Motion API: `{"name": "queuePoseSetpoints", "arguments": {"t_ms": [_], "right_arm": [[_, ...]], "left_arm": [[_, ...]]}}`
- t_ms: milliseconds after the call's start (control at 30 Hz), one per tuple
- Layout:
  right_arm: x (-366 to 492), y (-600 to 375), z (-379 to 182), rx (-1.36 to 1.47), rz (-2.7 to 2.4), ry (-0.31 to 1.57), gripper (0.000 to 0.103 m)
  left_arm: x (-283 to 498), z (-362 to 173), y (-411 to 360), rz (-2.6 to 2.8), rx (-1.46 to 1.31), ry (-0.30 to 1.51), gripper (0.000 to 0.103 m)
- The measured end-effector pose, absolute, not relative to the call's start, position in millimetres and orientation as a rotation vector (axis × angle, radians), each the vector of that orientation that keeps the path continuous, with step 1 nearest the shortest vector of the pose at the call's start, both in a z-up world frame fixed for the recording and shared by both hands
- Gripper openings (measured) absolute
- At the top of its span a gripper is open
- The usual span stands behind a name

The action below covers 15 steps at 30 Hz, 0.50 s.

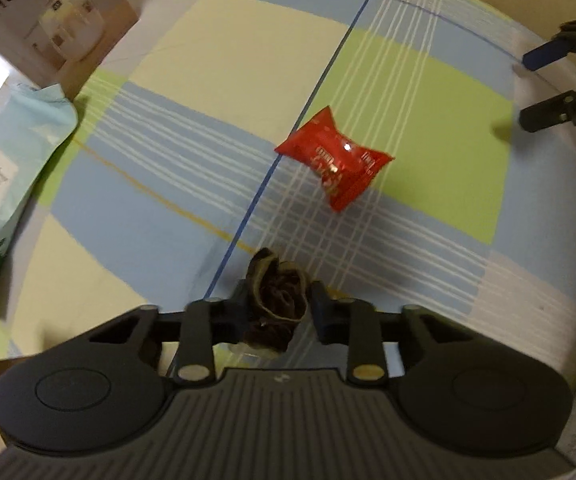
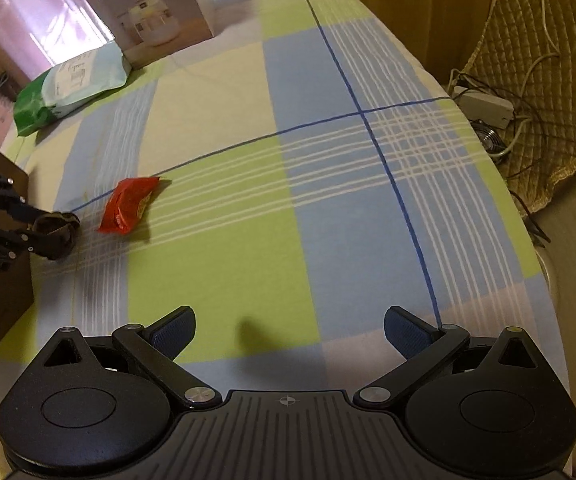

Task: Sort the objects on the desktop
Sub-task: 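Grasp the brown hair tie with the left tool while the right tool grasps the red candy packet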

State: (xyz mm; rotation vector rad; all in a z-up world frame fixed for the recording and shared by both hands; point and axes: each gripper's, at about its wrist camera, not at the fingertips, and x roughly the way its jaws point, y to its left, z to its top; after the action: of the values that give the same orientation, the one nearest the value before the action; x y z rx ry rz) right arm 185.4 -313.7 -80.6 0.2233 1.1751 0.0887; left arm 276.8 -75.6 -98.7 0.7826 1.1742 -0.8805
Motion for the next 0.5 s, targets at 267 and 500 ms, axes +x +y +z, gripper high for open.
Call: {"name": "queuePoseSetpoints", "arguments": {"t_ms": [267, 500], "right_arm": [[223.8, -272.0, -72.4, 0.26, 0.202, 1.13, 0.103], [266.2, -218.8, -80.6, 0.256, 0.278, 1.133, 0.079]], "left_arm": [[286.3, -64.1, -57.4, -0.842, 0.675, 1.097, 0.014], [292.2, -16.8, -33.5, -0.759, 0.586, 1.002, 0.014]]}}
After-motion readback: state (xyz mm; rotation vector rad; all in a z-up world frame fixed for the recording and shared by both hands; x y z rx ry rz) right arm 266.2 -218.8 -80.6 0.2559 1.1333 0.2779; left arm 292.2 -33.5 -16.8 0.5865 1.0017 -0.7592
